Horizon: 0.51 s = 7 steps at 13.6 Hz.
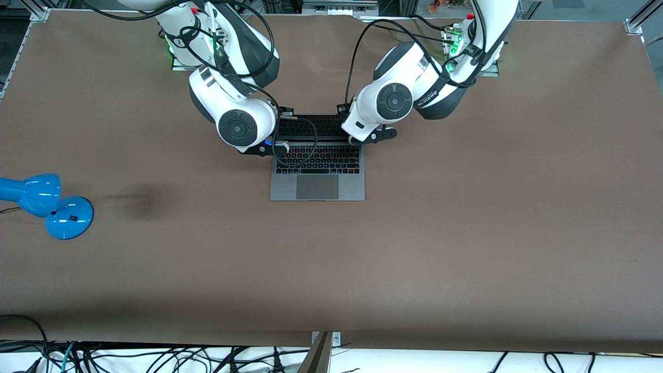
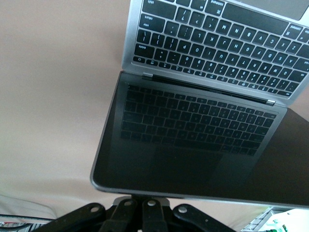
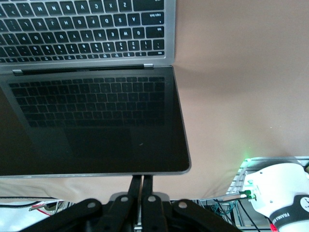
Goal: Close laptop with both arms from behind
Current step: 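Lower both grippers behind the screen's top edge on either side, then push the laptop screen down toward the keyboard with both grippers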
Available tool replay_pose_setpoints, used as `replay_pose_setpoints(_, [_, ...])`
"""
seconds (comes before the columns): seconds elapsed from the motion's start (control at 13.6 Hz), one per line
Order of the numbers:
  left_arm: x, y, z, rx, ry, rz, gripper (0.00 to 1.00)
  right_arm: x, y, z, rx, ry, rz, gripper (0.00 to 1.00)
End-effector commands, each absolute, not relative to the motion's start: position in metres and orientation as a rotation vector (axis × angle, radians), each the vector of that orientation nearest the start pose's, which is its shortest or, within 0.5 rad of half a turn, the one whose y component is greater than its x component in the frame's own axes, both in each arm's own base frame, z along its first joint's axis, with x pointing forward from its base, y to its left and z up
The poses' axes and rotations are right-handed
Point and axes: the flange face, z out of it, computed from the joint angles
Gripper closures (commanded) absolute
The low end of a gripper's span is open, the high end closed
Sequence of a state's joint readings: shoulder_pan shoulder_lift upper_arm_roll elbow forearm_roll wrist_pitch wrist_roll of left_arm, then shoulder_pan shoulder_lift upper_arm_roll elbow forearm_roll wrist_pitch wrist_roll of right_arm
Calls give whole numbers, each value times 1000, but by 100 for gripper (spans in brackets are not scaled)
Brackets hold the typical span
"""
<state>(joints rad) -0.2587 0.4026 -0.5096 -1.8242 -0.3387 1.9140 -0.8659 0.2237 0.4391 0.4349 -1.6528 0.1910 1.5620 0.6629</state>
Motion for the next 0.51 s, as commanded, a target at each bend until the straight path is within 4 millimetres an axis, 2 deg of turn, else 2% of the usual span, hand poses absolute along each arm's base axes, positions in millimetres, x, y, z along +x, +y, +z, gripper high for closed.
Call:
replay_pose_setpoints(0.0, [452,-427,325,-3150,-405,887,100,484,368,355,-2993,46,904,93])
replay_pose_setpoints(0.44, [473,-428,320,-3156,-413,840,100,494,362,354,-2988,1,837,93])
